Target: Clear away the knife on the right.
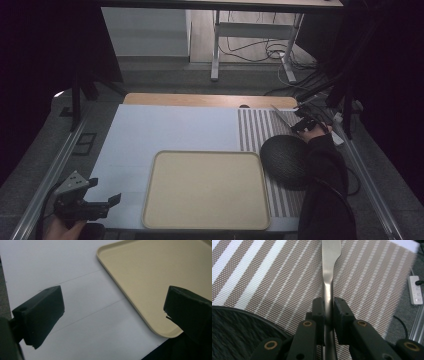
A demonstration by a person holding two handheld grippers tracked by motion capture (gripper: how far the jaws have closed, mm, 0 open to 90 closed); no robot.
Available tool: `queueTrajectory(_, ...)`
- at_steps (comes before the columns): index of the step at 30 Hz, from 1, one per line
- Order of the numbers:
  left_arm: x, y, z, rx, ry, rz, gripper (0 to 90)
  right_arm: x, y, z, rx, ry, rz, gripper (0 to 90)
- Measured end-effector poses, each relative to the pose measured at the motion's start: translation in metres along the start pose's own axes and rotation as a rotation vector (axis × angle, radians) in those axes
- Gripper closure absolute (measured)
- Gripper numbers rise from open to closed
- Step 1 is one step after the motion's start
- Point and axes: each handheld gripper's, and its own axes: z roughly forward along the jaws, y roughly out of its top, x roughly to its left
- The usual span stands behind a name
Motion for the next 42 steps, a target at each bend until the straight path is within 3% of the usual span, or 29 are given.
queueTrajectory(8, 0.0, 0.0, 0.0, 0.0, 0.001, -0.001, 2.9, -0.018, -0.011, -0.02, -0.046, 0.006, 0.069, 80.4)
queueTrajectory(14, -0.001, 0.0, 0.0, 0.004, 0.003, 0.002, 3.0, -0.013, -0.014, -0.033, -0.053, 0.051, 0.076, 80.3)
queueTrajectory(21, -0.001, 0.0, 0.0, 0.003, 0.004, 0.003, 3.0, 0.006, -0.016, -0.04, -0.042, 0.08, 0.05, 80.3)
queueTrajectory(36, -0.001, 0.0, 0.0, 0.002, 0.006, 0.004, 3.0, 0.064, -0.026, -0.052, -0.035, 0.133, -0.072, 80.3)
queueTrajectory(42, -0.001, 0.0, 0.0, 0.004, 0.007, 0.007, 3.0, 0.08, -0.032, -0.054, -0.027, 0.144, -0.104, 80.3)
